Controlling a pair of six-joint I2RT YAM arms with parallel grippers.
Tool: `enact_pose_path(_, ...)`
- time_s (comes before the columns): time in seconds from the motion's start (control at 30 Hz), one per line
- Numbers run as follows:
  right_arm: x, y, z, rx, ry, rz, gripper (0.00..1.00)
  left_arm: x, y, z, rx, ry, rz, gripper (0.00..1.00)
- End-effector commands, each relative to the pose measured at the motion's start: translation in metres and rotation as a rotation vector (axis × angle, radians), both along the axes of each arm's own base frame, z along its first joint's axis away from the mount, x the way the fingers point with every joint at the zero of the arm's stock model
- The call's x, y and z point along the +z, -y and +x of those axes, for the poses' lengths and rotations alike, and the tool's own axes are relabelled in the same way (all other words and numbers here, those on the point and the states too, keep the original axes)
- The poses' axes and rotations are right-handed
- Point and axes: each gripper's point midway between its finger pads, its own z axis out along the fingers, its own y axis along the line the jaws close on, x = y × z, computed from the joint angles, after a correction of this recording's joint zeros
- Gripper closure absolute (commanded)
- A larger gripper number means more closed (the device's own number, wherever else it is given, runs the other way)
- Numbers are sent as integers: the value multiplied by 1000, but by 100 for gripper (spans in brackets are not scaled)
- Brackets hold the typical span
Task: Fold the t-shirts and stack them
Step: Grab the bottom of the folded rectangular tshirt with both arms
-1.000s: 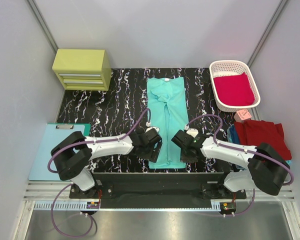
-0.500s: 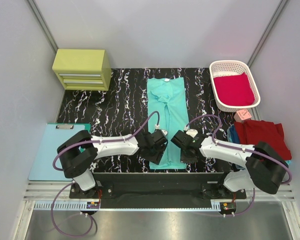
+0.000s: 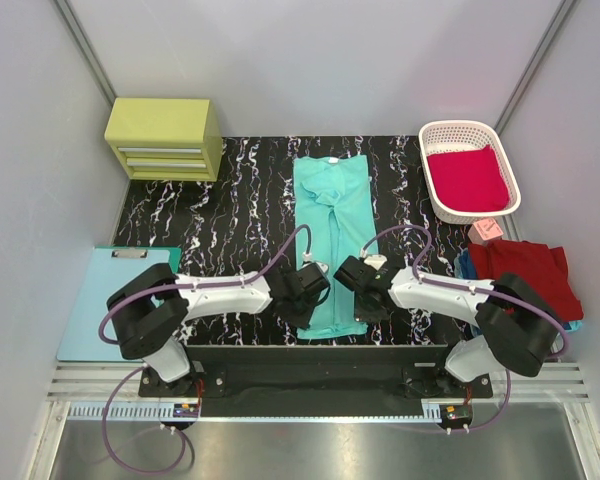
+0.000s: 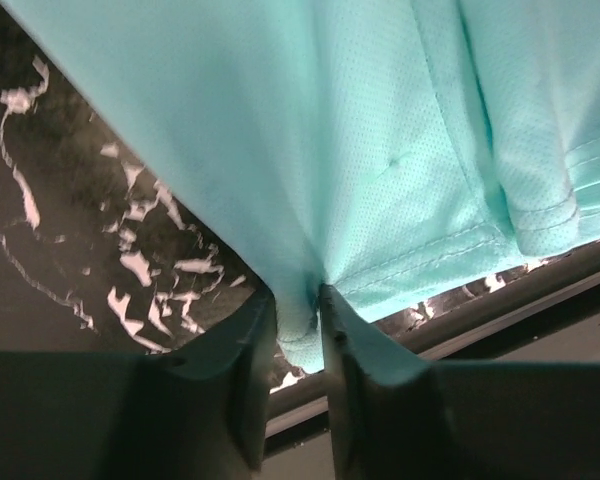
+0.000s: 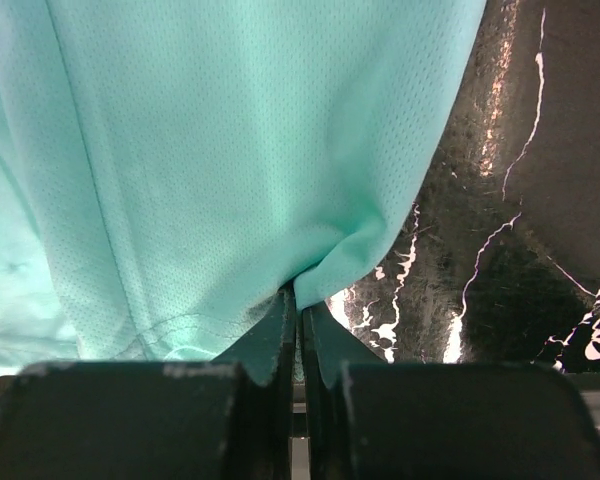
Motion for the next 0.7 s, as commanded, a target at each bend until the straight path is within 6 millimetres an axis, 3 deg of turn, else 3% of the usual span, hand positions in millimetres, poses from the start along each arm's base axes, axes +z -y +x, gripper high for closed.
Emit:
enact_pose_path(0.0, 4, -7, -1, 13, 9, 32, 100, 0, -22, -12, 30, -21, 43, 79)
enact_pose_path(0.1, 12, -1, -4, 0, 16, 33, 100, 5, -28, -13, 36, -12, 43, 92)
enact_pose_path(0.2, 25, 1, -2, -17, 49, 53, 100, 15, -33, -8, 49, 21, 49, 97)
enact_pose_path(0.43, 46, -7, 13, -13, 105, 57, 100, 39, -18, 12, 43, 89, 43, 98)
enact_pose_path(0.67, 54, -16, 36, 4, 158, 12, 100, 50, -10, 41, 53, 128, 61, 98)
